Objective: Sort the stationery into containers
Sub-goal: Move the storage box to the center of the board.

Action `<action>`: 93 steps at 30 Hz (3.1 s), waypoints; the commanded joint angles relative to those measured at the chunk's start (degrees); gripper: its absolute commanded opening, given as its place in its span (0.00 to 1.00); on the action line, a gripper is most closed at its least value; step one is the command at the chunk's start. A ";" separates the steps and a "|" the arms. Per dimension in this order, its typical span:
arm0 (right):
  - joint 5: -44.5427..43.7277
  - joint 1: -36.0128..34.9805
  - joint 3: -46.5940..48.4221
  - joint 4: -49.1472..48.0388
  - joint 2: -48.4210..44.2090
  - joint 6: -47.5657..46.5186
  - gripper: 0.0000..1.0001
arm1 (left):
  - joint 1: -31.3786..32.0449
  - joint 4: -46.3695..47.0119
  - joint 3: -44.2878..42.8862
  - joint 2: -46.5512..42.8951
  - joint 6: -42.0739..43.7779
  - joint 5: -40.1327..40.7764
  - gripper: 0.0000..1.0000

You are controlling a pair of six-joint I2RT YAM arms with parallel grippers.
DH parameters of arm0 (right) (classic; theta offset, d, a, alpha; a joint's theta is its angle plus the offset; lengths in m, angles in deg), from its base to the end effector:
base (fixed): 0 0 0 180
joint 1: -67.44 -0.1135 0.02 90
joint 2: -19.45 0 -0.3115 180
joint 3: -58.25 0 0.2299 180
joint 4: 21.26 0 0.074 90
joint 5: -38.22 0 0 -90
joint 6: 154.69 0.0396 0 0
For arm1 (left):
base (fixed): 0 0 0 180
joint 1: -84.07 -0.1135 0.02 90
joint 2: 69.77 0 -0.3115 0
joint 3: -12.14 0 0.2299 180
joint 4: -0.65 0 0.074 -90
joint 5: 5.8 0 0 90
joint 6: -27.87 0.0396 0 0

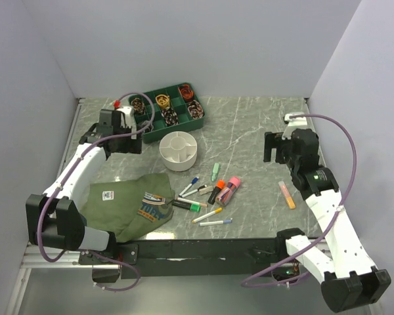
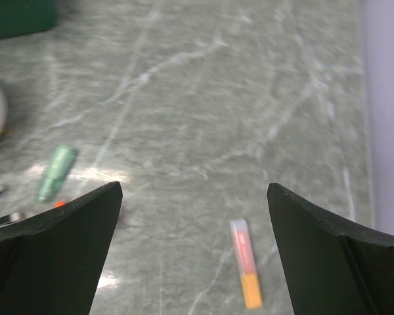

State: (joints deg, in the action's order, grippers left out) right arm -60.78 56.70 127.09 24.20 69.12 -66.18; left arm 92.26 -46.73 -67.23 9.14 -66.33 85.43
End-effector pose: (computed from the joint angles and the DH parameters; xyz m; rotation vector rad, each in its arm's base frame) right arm 0.1357 0.0194 0.3764 -0.1171 2.0207 -0.0573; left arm 0.2650 -0.0373 0.3381 0.0731 2.3897 -0.0763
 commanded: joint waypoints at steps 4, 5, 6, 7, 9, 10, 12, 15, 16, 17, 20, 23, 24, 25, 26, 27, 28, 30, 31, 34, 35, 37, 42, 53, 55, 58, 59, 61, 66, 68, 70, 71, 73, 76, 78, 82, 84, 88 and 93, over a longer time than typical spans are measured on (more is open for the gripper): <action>16.73 -3.30 9.38 -6.59 8.59 -5.01 1.00 | 2.80 0.17 -3.52 -1.48 -0.89 1.49 0.99; 15.68 -4.71 11.92 -6.16 12.17 -4.48 0.99 | 2.71 0.34 -3.08 -1.48 -1.15 0.71 0.99; 12.89 -5.68 12.98 -5.81 14.03 -3.78 0.98 | 2.71 0.69 -2.81 -1.48 -1.85 0.35 0.99; 12.34 -6.82 13.78 -6.15 15.53 -2.12 0.97 | 2.71 1.39 -2.55 -1.40 -2.29 -0.09 0.99; 12.77 -7.19 14.31 -7.47 17.91 -0.71 0.96 | 2.80 1.84 -2.90 0.09 -3.52 -0.71 1.00; 12.86 -7.62 14.40 -8.34 18.35 -0.61 0.96 | 2.80 2.10 -3.94 0.80 -3.87 -1.58 0.99; 12.77 -9.11 15.10 -8.35 19.67 -1.22 0.95 | 2.80 1.93 -5.18 3.07 -3.97 -2.20 0.97; 14.17 -10.09 16.86 -7.13 20.64 -1.84 0.94 | 3.06 -0.53 -9.57 6.58 -3.88 -3.34 0.96; 14.44 -10.17 17.21 -7.12 20.73 -1.93 0.94 | 3.15 -1.32 -11.93 7.56 -3.79 -4.04 0.95; 14.44 -10.52 17.56 -7.04 20.99 -2.02 0.94 | 3.33 -1.93 -12.65 8.18 -4.23 -4.22 0.92; 14.27 -10.62 16.96 -8.17 21.00 -1.76 0.93 | 4.20 -0.37 -12.83 9.33 -5.02 -5.28 0.84; 14.27 -10.61 16.16 -8.88 20.99 -1.58 0.93 | 5.87 0.43 -12.57 11.60 -5.11 -5.63 0.74; 14.35 -10.61 16.07 -8.79 20.91 -1.67 0.93 | 6.23 0.96 -12.65 11.96 -5.11 -5.46 0.72; 14.44 -10.70 16.16 -8.45 20.91 -1.75 0.94 | 7.01 1.13 -13.00 12.40 -5.11 -4.50 0.69; 14.53 -10.62 16.16 -8.18 20.91 -1.75 0.93 | 7.45 1.40 -13.36 13.45 -5.11 -3.70 0.68; 14.53 -10.70 16.16 -8.09 20.82 -1.84 0.93 | 7.72 1.23 -13.88 13.98 -5.28 -2.91 0.67; 14.53 -10.70 16.25 -8.35 20.64 -1.93 0.94 | 8.16 1.22 -14.93 14.59 -5.28 -1.86 0.64; 13.92 -10.61 15.63 -8.79 20.38 -1.76 0.93 | 8.51 1.49 -15.90 16.35 -5.64 -1.41 0.59; 13.83 -10.61 15.02 -9.49 20.20 -1.67 0.93 | 8.86 1.92 -16.86 17.05 -5.64 -1.41 0.55; 13.92 -10.62 14.05 -9.85 19.77 -1.49 0.94 | 9.56 2.54 -19.15 20.39 -4.76 1.05 0.48; 14.00 -10.61 13.79 -9.85 19.59 -1.49 0.94 | 9.74 2.46 -19.77 21.79 -4.24 1.05 0.47; 14.00 -10.62 13.09 -9.94 19.15 -1.67 0.94 | 10.09 2.28 -21.96 23.38 -3.62 0.79 0.44; 12.86 -10.61 11.50 -10.55 18.45 -2.28 0.94 | 11.24 1.58 -23.99 26.38 -2.65 0.26 0.43; 12.69 -10.35 8.60 -11.43 16.69 -2.55 0.95 | 14.93 1.05 -22.68 26.38 -2.30 1.66 0.52; 12.69 -10.35 8.34 -11.17 16.51 -2.55 0.95 | 15.10 1.14 -22.41 26.47 -2.30 2.19 0.52; 12.69 -10.18 8.34 -11.08 16.25 -2.55 0.95 | 15.11 0.96 -22.41 26.12 -2.74 3.07 0.50; 12.69 -10.00 8.34 -11.08 16.25 -2.55 0.95 | 15.11 0.61 -22.50 25.94 -2.82 2.20 0.50; 12.77 -9.91 7.99 -11.17 16.25 -2.46 0.95 | 15.28 0.26 -22.59 25.85 -3.26 0.88 0.52; 14.00 -9.56 8.25 -10.20 16.34 -2.55 0.95 | 16.60 -1.06 -22.94 25.15 -3.61 4.19 0.58; 14.27 -9.47 8.25 -10.29 16.16 -2.63 0.95 | 16.25 -1.32 -22.59 23.49 -3.53 6.05 0.64; 14.27 -9.38 7.99 -10.29 16.07 -2.55 0.95 | 16.07 -1.94 -22.24 22.60 -3.79 7.20 0.73; 14.44 -9.38 7.99 -10.29 16.07 -2.46 0.95 | 16.07 -2.03 -22.15 21.73 -3.88 6.94 0.73; 14.88 -9.21 7.64 -10.46 15.90 -2.28 0.95 | 16.51 -1.85 -21.89 21.02 -4.32 6.07 0.71; 15.06 -9.30 7.28 -10.46 15.81 -2.02 0.95 | 17.47 -1.76 -21.62 20.14 -4.41 5.36 0.70; 15.32 -9.30 7.19 -10.55 15.72 -1.93 0.94 | 17.65 -2.03 -21.53 19.87 -4.23 4.74 0.68; 15.23 -9.12 6.93 -10.46 15.28 -1.93 0.94 | 18.27 -2.11 -21.18 20.40 -3.97 2.72 0.63; 15.15 -8.77 6.58 -10.46 14.93 -1.93 0.94 | 18.44 -1.77 -20.66 20.93 -3.70 1.76 0.62; 15.32 -8.24 6.14 -10.46 14.58 -1.75 0.94 | 18.62 -1.33 -20.30 22.68 -2.65 1.58 0.50; 15.50 -7.72 5.53 -10.55 13.61 -1.40 0.94 | 18.71 -0.80 -21.00 24.71 -1.77 1.05 0.44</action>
State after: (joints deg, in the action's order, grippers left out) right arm -46.02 48.22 132.91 14.97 85.23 -68.17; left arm 110.69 -48.41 -87.64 32.27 -69.24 87.95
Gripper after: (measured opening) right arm 0.943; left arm 0.453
